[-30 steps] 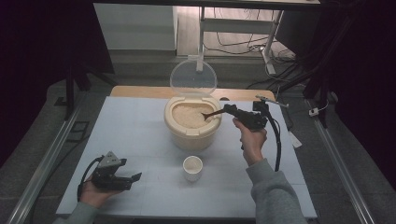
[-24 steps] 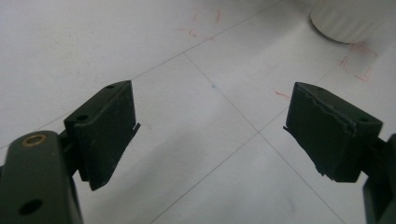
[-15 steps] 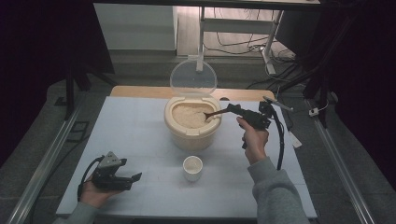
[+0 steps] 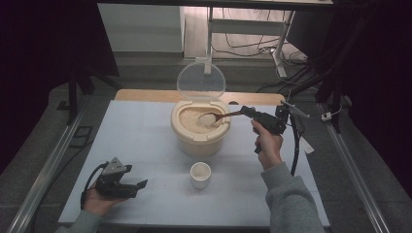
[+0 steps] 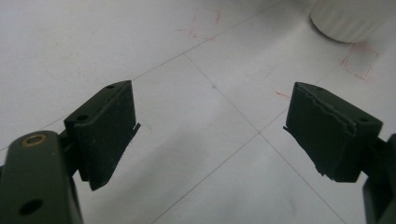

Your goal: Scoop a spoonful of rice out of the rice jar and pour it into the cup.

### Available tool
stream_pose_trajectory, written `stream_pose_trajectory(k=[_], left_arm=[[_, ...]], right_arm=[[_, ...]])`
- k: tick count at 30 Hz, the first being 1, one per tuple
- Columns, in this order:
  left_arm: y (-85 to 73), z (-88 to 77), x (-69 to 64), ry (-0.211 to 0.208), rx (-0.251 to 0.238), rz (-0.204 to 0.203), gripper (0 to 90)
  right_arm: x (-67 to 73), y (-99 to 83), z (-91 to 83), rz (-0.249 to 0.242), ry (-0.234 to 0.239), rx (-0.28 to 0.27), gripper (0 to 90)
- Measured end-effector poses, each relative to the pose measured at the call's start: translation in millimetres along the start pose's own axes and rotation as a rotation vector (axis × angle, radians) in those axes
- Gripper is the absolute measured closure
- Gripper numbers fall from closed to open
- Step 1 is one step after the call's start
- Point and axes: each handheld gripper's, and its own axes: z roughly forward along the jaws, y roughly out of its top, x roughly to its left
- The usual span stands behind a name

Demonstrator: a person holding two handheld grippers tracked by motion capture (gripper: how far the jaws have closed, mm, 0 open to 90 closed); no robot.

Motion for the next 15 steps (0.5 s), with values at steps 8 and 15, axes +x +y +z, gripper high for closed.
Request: stream_pose_trajectory(k=[8,15], left_arm=[[-0.3,-0.3,0.5,0.003,-0.001,-0.001,15.9],[-0.4,-0.1,0.5,0.005,0.0,0.001,15.9]], right_arm=[[-5.6,-0.7,-1.6,0.046,0.02,-0.007,82.7],[-7.5,0.1,-5.0,0.057,0.034,-0.008,82.8]])
